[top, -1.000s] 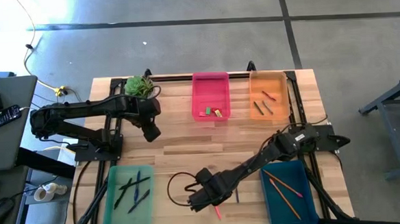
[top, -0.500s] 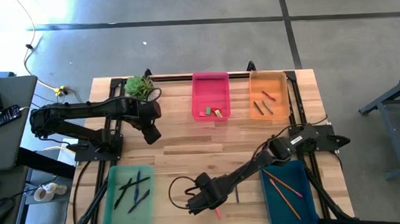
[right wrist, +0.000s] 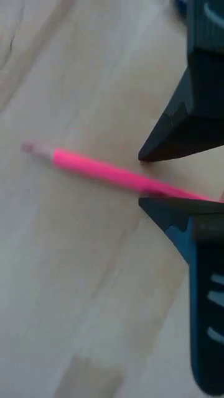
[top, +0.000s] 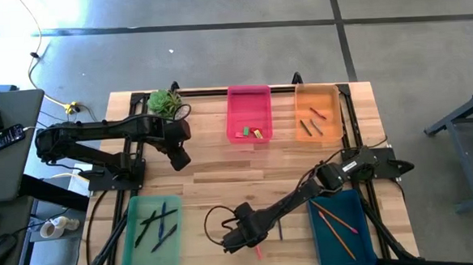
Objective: Sort crayons/erasers/pens/pencils in bins
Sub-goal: Put the pink color pencil into the blue bin
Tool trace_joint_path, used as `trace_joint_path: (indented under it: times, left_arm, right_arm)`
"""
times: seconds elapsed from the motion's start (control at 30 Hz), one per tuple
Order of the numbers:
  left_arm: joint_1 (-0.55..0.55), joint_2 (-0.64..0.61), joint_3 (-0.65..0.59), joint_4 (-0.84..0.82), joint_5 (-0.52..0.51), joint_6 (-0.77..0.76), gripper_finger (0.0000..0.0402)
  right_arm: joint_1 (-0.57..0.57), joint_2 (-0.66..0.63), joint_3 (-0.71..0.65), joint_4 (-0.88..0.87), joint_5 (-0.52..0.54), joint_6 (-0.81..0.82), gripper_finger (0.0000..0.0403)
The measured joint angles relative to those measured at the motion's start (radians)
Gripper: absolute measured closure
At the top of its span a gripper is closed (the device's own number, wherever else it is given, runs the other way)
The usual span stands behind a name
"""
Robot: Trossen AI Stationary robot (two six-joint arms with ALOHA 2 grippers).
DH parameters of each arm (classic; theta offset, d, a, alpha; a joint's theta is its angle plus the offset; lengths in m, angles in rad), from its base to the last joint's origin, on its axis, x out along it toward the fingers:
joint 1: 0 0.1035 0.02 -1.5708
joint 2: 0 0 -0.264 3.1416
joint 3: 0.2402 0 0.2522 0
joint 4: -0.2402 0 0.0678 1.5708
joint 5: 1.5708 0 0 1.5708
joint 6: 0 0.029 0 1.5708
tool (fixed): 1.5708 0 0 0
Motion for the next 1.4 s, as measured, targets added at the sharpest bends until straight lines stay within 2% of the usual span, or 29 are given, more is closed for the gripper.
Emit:
trace_joint_path:
  times: [0.4,0.83,1.2,1.4]
  left_arm:
    - [0.0,0.0,0.0,-0.001,-0.007,0.026,0.0282]
    - [-0.003,0.0,0.0,-0.002,0.007,0.027,0.0282]
    - [-0.059,0.0,0.0,-0.002,-0.006,0.027,0.0282]
    - [-0.078,0.0,0.0,-0.001,-0.007,0.026,0.0282]
  right_arm:
    - [-0.003,0.001,-0.003,-0.033,-0.014,-0.031,0.0396]
    - [0.025,0.005,0.007,-0.034,0.022,-0.107,0.04]
    - [0.076,0.012,0.096,-0.098,0.033,-0.107,0.04]
    - [0.105,-0.012,0.114,-0.148,0.077,-0.068,0.04]
